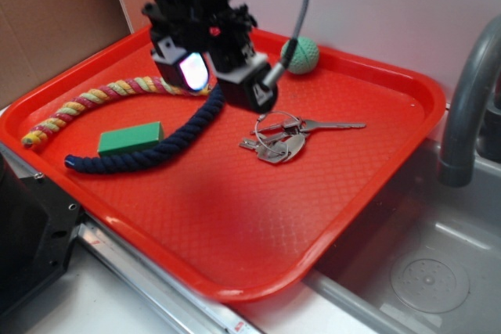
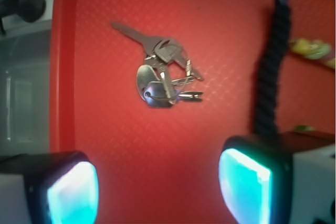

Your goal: Grab the silver keys.

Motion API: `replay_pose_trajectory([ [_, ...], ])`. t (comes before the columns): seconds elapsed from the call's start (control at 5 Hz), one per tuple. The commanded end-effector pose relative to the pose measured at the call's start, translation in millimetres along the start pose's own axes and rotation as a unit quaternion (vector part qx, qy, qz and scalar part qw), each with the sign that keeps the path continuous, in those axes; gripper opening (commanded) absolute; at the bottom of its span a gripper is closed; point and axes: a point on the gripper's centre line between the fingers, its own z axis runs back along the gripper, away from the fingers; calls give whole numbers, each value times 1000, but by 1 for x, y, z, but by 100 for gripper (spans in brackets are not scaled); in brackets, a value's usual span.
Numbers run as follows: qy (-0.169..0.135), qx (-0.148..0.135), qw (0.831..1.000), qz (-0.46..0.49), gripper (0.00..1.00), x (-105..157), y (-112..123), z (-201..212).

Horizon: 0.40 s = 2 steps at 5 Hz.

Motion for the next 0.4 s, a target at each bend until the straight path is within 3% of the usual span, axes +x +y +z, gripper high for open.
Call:
replay_pose_trajectory([
  [0.0,-11,18,999,-29,100,38,21,-39],
  [0.2,-35,-29,999,-22,100,48,23,-50],
])
